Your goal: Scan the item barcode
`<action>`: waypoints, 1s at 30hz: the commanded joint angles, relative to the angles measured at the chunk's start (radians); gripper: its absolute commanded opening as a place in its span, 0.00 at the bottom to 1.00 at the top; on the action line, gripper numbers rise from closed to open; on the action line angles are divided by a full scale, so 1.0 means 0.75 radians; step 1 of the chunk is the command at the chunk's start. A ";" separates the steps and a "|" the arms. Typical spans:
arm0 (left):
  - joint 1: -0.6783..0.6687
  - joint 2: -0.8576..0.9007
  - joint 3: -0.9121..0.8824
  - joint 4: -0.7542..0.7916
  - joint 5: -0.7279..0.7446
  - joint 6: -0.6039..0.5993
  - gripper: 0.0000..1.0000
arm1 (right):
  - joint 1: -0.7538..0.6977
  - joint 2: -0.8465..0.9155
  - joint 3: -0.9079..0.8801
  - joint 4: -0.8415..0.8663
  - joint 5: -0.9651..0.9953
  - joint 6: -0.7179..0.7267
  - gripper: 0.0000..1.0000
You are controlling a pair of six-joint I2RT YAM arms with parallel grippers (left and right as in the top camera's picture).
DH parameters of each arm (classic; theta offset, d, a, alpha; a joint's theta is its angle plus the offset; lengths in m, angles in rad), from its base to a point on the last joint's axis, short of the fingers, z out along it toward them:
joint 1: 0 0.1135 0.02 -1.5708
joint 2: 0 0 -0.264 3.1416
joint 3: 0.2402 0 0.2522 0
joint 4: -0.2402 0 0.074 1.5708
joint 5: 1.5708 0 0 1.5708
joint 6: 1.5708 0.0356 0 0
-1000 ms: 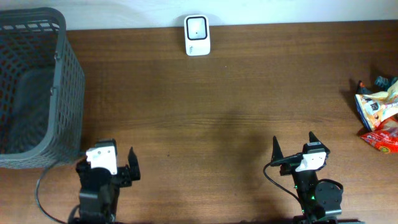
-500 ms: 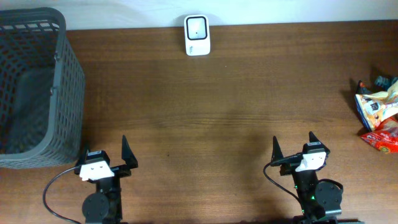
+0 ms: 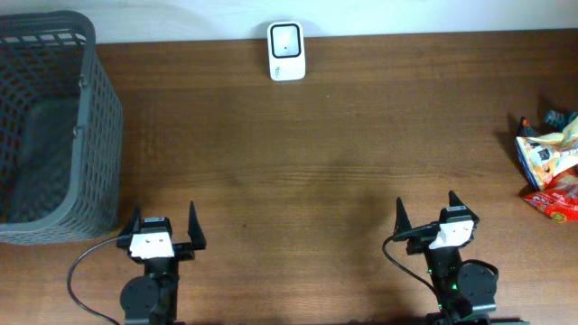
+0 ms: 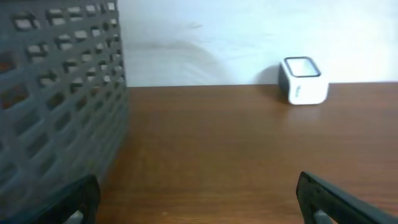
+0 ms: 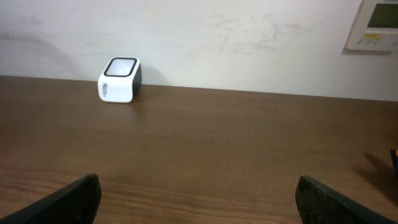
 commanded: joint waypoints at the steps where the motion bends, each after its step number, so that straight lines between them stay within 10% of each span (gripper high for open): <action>1: 0.006 -0.012 -0.007 -0.010 0.078 -0.138 0.99 | 0.006 -0.009 -0.012 -0.002 0.016 0.005 0.98; 30: 0.006 -0.012 -0.009 0.005 -0.108 0.027 0.99 | 0.007 -0.009 -0.012 -0.002 0.016 0.005 0.98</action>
